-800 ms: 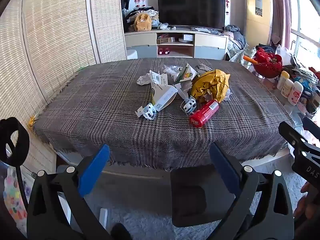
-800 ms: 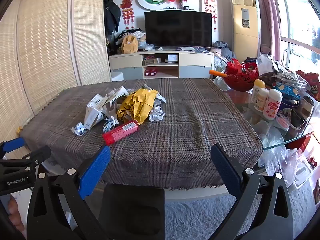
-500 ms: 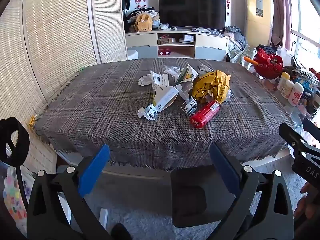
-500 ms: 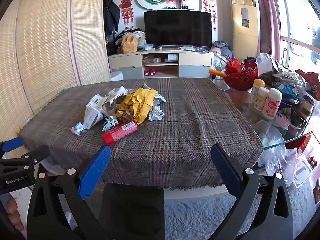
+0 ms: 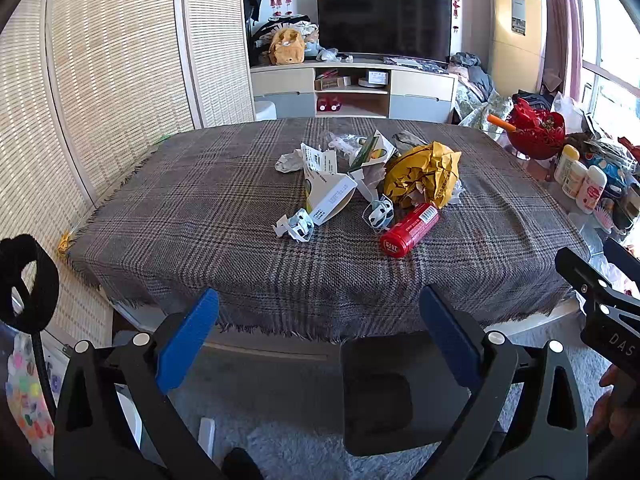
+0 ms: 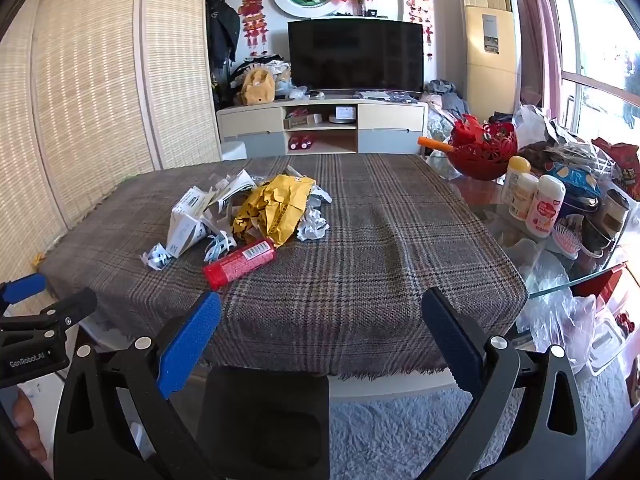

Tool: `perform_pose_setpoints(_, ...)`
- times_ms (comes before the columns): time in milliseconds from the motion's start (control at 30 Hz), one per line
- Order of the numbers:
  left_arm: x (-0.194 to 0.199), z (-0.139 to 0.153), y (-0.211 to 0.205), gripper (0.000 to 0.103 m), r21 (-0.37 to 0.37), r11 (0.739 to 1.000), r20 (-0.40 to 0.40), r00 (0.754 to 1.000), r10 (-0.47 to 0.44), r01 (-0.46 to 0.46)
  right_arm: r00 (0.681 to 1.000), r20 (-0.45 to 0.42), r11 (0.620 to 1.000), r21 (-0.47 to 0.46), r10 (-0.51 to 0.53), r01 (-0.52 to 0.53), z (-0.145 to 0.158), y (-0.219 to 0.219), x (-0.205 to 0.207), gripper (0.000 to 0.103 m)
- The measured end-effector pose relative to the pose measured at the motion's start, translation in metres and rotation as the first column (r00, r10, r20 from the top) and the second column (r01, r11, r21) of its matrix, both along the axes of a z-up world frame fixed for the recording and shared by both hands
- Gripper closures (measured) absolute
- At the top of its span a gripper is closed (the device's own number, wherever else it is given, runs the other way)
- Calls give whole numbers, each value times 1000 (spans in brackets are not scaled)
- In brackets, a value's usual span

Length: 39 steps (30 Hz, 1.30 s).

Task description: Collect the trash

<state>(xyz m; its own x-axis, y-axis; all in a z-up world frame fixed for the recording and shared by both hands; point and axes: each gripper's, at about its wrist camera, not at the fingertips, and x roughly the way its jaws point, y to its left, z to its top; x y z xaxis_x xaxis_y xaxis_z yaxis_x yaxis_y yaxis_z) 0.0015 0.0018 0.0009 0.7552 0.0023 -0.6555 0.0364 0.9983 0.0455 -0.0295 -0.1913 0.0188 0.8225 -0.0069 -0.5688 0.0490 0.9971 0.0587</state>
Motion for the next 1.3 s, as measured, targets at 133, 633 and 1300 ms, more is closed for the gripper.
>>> perform_pose_setpoints(133, -1, 0, -1, 8, 0, 1000, 2, 1000, -1, 1, 1000, -2, 1000, 1, 1, -1, -6, -3, 0, 3)
perform_pose_setpoints(633, -1, 2, 0, 8, -1, 1000, 3, 1000, 3, -3, 1000, -12, 1000, 9, 0, 0, -5, -3, 1, 3)
perform_pose_setpoints(1300, 0, -3, 2, 8, -5, 1000, -6, 1000, 7, -7, 1000, -16, 1000, 14, -3, 4, -6, -3, 2, 3)
